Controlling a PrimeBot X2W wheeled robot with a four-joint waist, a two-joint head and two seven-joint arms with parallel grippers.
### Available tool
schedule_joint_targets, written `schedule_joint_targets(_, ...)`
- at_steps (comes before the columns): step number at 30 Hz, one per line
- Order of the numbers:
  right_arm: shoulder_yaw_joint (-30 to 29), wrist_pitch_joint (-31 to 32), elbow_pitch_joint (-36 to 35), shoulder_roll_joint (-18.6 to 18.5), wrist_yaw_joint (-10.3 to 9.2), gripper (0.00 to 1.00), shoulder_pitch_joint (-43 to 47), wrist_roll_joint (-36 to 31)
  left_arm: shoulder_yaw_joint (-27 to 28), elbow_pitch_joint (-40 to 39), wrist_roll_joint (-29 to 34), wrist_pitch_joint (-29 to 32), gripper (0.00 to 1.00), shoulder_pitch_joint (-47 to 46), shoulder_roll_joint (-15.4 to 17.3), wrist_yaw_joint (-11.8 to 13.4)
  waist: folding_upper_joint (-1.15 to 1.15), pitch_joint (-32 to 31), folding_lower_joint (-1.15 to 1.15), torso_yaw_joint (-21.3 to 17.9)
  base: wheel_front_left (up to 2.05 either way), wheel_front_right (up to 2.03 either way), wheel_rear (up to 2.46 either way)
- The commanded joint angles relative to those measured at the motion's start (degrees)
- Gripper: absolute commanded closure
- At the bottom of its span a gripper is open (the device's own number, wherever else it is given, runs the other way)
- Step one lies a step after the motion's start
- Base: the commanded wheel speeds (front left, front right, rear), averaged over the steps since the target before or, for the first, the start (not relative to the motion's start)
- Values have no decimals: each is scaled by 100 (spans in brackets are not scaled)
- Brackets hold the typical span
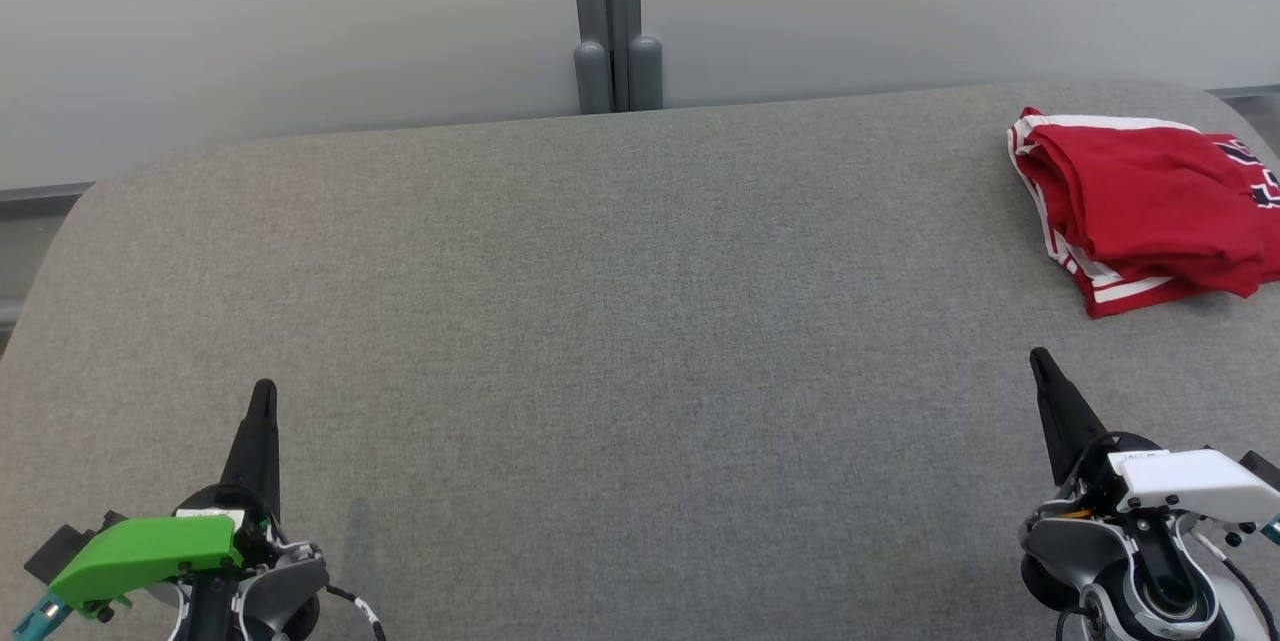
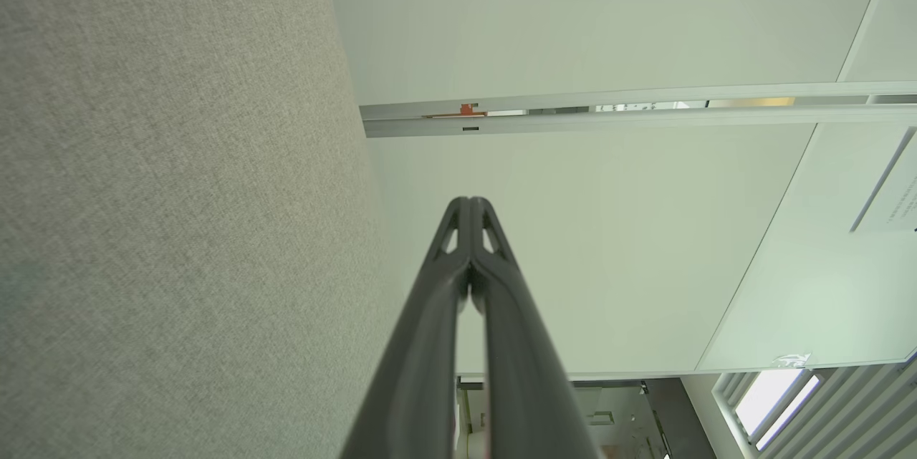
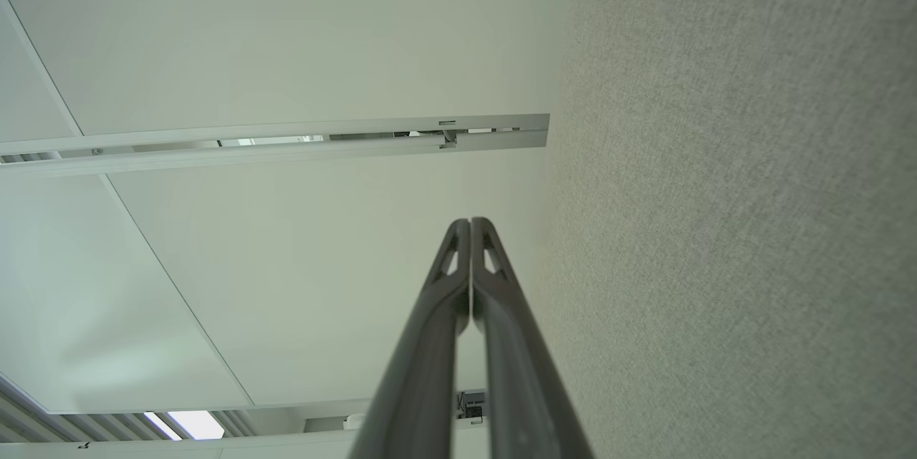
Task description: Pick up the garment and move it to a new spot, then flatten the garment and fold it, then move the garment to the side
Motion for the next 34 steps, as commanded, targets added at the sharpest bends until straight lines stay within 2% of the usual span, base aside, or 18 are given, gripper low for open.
schedule_joint_targets(1,-19,10,12,8,2,100,-38,-22,20,7,21,17,100,-86,-8,-32,0,0,0,0,0,0,0)
schedule_joint_targets(34,-67,54,15,39,2,100,-43,-67,75,8,63,54,100,-90,-40,-33,0,0,0,0,0,0,0)
